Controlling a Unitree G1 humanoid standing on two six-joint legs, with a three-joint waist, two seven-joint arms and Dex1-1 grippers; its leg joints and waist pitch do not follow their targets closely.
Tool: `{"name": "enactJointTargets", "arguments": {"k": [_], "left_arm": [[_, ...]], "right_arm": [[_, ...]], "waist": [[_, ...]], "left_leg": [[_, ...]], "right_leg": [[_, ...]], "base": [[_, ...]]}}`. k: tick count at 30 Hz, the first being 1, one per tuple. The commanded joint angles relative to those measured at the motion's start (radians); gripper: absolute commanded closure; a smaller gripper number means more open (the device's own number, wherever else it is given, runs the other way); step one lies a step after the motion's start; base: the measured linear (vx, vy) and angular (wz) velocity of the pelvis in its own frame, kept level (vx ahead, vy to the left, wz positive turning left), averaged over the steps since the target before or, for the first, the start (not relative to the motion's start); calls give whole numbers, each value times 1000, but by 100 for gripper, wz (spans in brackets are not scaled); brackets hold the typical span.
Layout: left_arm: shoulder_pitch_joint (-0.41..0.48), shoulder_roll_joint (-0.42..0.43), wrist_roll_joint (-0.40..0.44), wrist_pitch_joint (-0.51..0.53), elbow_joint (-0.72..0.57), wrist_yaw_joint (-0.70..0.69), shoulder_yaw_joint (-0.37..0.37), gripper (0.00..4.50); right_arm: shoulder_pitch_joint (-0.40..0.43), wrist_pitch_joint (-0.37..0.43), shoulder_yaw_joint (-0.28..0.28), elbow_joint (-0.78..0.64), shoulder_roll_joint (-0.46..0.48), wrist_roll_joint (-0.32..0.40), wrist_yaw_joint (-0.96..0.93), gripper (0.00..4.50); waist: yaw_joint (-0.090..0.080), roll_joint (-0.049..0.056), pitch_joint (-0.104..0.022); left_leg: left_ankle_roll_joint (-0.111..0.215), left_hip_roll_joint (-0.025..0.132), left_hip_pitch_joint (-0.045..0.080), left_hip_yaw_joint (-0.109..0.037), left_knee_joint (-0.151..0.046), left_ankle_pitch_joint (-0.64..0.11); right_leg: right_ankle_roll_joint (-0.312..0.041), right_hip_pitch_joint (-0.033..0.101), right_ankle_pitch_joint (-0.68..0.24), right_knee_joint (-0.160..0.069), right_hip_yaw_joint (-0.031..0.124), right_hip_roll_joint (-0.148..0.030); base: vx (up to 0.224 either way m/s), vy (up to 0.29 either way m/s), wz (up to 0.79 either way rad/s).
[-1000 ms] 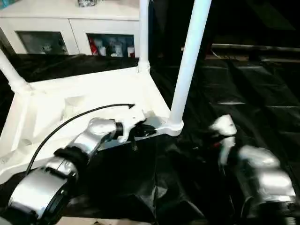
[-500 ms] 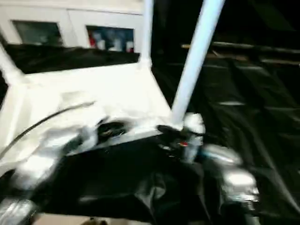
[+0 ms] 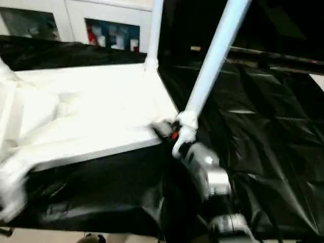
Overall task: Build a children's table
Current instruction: Rotate table base
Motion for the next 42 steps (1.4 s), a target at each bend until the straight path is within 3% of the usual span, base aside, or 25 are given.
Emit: {"name": "enactJointTargets", "arguments": {"k": [1,3,9,12,17,20,22,23,24,29,31,32,34,42], "left_arm": [[62,2,-17,2,-20,-15,45,202],[99,2,-23,-6,-23,-21,69,193],[239,46,-54,-20,-20,-50,171,135],[268,61,-61,-20,-15,-64,203,111],[292,93,-93,-20,-12,-76,256,73],[248,87,-164,-18,-30,-63,290,42],[141,50,-265,0,-75,-30,292,28],[119,42,-283,4,-85,-22,286,23],[91,30,-302,11,-103,-12,268,13],[-19,-13,-398,54,-154,31,191,5],[-103,-39,-394,50,-134,54,133,5],[-119,-42,-391,48,-128,61,123,5],[-177,-47,-374,37,-92,82,80,5],[-329,-62,-433,83,-83,59,-74,5]], "right_arm": [[-26,-35,-50,71,-14,-17,-71,142],[-43,-47,-64,101,-19,-18,-99,142],[-137,-121,-115,294,-83,-48,-233,142],[-163,-144,-133,336,-111,-45,-246,142],[-203,-184,-146,406,-154,-51,-240,142],[-217,-214,-133,435,-166,-53,-205,142],[-196,-220,-110,406,-161,-59,-127,142],[-189,-224,-102,398,-161,-64,-116,142],[-172,-226,-92,378,-160,-71,-109,142],[-107,-248,-85,323,-153,-77,-115,142],[-53,-247,-88,269,-148,-71,-125,142],[-44,-248,-89,259,-146,-72,-124,142],[-1,-262,-88,212,-141,-82,-131,142],[67,-247,-110,158,-153,-128,-279,142]], "waist": [[-5,30,-44],[-5,27,-45],[-2,25,-46],[3,24,-44],[-1,20,-49],[-3,17,-53],[1,18,-57],[2,16,-56],[1,15,-57],[3,14,-62],[4,15,-63],[4,12,-65],[-1,16,-68],[3,17,-64]], "left_leg": [[-31,31,35,-12,-83,-336],[-27,30,26,-13,-83,-309],[-17,26,36,-5,-75,-314],[-18,26,42,-3,-73,-351],[-15,23,33,-7,-71,-347],[-9,24,33,-7,-67,-339],[-8,24,38,-5,-64,-329],[-7,24,36,-4,-63,-324],[-8,24,27,-8,-64,-307],[-29,24,30,-8,-59,-319],[-38,23,34,-9,-57,-345],[-40,22,32,-10,-57,-347],[-45,21,25,-14,-58,-334],[-66,18,38,-14,-54,-396]], "right_leg": [[-149,16,-230,-69,48,-34],[-148,23,-213,-63,52,-33],[-147,19,-191,-61,59,-21],[-137,14,-230,-65,61,-20],[-126,22,-254,-65,61,-22],[-137,22,-249,-62,60,-23],[-152,22,-222,-59,60,-21],[-164,22,-205,-57,61,-21],[-166,29,-195,-52,59,-24],[-153,28,-221,-49,58,-22],[-144,25,-248,-51,59,-22],[-138,27,-257,-52,59,-24],[-127,35,-257,-52,57,-25],[-108,18,-357,-64,55,-22]], "base": [[0,0,0],[0,0,0],[0,0,0],[0,0,0],[0,0,0],[0,0,0],[0,0,0],[0,0,0],[0,0,0],[0,0,0],[0,0,0],[0,0,0],[0,0,0],[0,0,0]]}}
